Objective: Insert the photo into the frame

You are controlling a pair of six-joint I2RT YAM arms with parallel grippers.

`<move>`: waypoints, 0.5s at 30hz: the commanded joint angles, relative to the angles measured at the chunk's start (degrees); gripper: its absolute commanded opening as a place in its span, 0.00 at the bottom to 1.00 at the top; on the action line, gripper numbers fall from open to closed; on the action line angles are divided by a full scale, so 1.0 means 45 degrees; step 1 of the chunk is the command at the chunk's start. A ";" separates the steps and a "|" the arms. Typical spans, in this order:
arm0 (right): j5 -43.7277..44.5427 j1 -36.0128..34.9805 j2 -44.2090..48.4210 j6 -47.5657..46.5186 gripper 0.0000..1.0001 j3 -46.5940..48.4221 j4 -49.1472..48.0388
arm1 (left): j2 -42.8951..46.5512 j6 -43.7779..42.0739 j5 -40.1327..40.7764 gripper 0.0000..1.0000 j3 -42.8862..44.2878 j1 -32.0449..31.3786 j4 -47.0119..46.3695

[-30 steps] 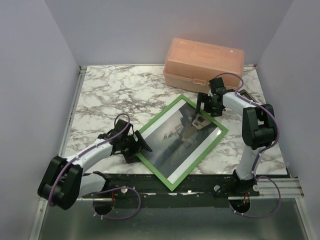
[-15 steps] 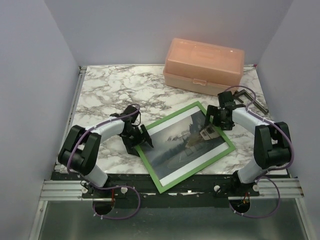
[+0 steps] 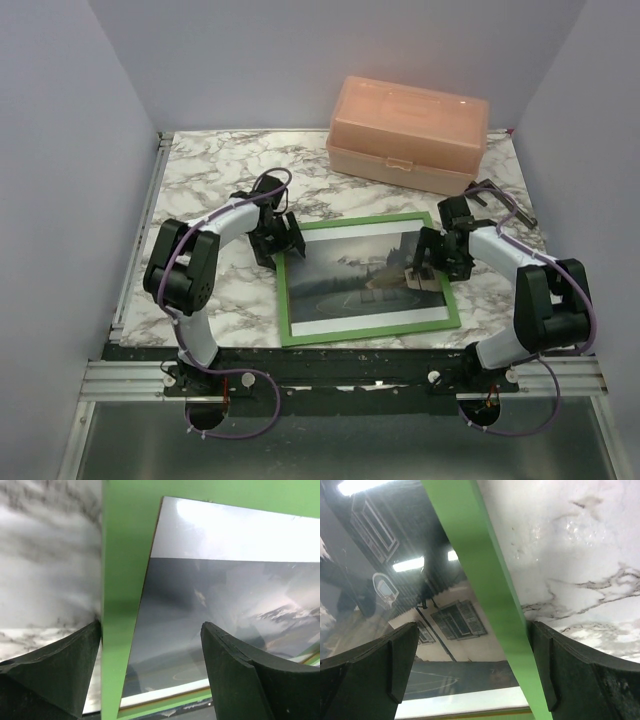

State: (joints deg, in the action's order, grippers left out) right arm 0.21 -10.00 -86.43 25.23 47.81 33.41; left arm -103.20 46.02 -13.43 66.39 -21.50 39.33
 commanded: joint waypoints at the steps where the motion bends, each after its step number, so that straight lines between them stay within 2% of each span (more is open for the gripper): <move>1: -0.2417 -0.0403 0.0393 0.1196 1.00 -0.0069 -0.0075 | -0.1169 -0.0187 -0.1291 0.80 0.1599 -0.0243 -0.1934; 6: -0.2020 -0.0395 0.0630 0.1044 1.00 -0.0196 0.0098 | -0.1869 -0.0757 -0.1186 0.80 0.2469 -0.0243 -0.1237; 15: -0.1961 -0.0325 0.0358 0.1054 1.00 0.0103 -0.0080 | -0.1196 -0.0638 -0.0990 0.81 0.0893 -0.0161 -0.1813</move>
State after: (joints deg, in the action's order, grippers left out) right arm -0.19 -10.09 -85.32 26.46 46.87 36.51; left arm -109.12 41.17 -12.29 74.54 -20.84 35.27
